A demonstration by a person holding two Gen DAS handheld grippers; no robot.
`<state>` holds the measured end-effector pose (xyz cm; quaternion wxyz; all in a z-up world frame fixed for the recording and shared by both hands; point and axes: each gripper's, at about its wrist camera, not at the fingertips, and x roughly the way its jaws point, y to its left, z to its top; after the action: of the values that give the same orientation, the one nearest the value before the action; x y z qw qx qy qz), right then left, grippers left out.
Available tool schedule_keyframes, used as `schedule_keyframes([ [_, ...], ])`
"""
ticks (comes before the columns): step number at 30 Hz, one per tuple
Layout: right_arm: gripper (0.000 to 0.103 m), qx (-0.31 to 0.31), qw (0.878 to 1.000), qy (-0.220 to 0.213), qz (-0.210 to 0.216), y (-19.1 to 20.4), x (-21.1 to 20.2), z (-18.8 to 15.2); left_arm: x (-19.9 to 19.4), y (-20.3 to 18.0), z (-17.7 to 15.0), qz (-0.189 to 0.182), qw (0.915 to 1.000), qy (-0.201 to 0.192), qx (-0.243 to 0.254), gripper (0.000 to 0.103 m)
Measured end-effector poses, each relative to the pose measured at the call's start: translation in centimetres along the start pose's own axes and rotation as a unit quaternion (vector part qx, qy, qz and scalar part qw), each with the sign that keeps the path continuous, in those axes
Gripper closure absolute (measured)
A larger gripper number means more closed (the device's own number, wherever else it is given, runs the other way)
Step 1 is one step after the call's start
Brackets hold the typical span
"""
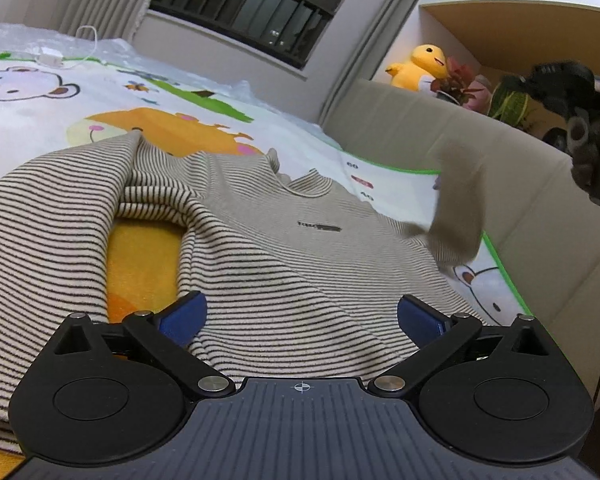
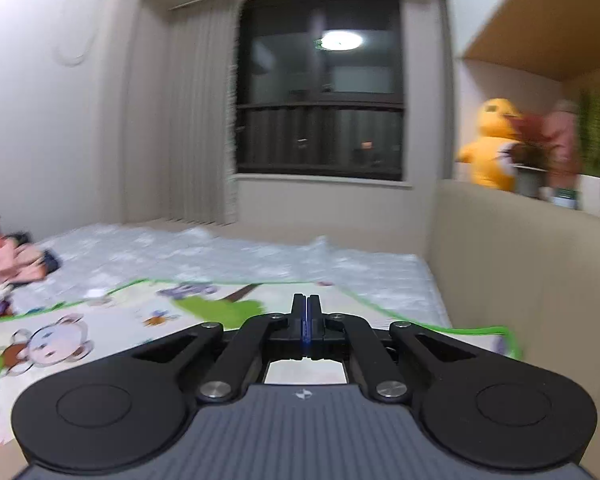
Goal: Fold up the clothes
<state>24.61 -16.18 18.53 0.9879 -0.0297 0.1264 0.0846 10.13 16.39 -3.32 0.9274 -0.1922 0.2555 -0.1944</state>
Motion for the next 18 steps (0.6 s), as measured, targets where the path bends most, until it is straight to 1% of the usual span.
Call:
schedule_keyframes([
  [2,0.102,-0.016,1.0,0.016,0.012,1.1,0.8,-0.6,-0.1,0.0,-0.1,-0.001,1.0,-0.001,-0.001,0.0],
  [3,0.099,-0.024,0.999,0.029,0.019,1.3,1.2,-1.0,-0.1,0.0,-0.1,-0.002,1.0,-0.002,-0.002,0.0],
  [4,0.087,-0.043,0.998,0.043,0.021,1.6,1.6,-1.9,-0.2,0.1,-0.1,-0.003,1.0,-0.003,-0.003,0.0],
  [5,0.062,-0.072,0.995,0.064,0.02,2.1,1.9,-3.2,-0.2,0.1,-0.1,-0.004,1.0,-0.003,-0.004,0.0],
  [6,0.051,-0.103,0.99,0.09,0.019,2.5,2.4,-4.9,-0.2,0.1,-0.1,-0.005,1.0,-0.004,-0.005,0.0],
  [7,0.046,-0.134,0.984,0.115,0.018,2.8,2.9,-6.7,-0.3,0.2,-0.1,-0.006,0.9999,-0.005,-0.007,0.0],
  [9,0.046,-0.19,0.968,0.165,0.012,3.5,3.6,-10.6,-0.2,0.2,-0.1,-0.007,0.9999,-0.005,-0.007,0.0],
  [11,0.044,-0.237,0.949,0.21,-0.001,4.0,4.1,-15.0,-0.2,0.3,-0.1,-0.007,0.9999,-0.005,-0.008,0.0],
  [13,0.044,-0.281,0.93,0.234,-0.027,4.0,5.1,-18.4,-0.2,0.3,-0.1,-0.007,0.9999,-0.005,-0.008,0.0],
  [15,0.04,-0.312,0.922,0.223,-0.055,3.7,5.8,-20.2,-0.2,0.3,-0.1,-0.007,0.9999,-0.005,-0.009,0.0],
  [16,0.04,-0.301,0.926,0.221,-0.054,3.4,6.1,-20.0,-0.2,0.3,-0.1,-0.007,0.9999,-0.005,-0.009,0.0],
  [17,0.052,-0.29,0.93,0.219,-0.052,3.2,6.3,-19.8,-0.2,0.3,-0.1,-0.008,0.9999,-0.005,-0.009,0.0],
  [18,0.069,-0.278,0.935,0.216,-0.05,2.9,6.6,-19.5,-0.2,0.3,-0.1,-0.008,0.9999,-0.005,-0.009,0.0],
])
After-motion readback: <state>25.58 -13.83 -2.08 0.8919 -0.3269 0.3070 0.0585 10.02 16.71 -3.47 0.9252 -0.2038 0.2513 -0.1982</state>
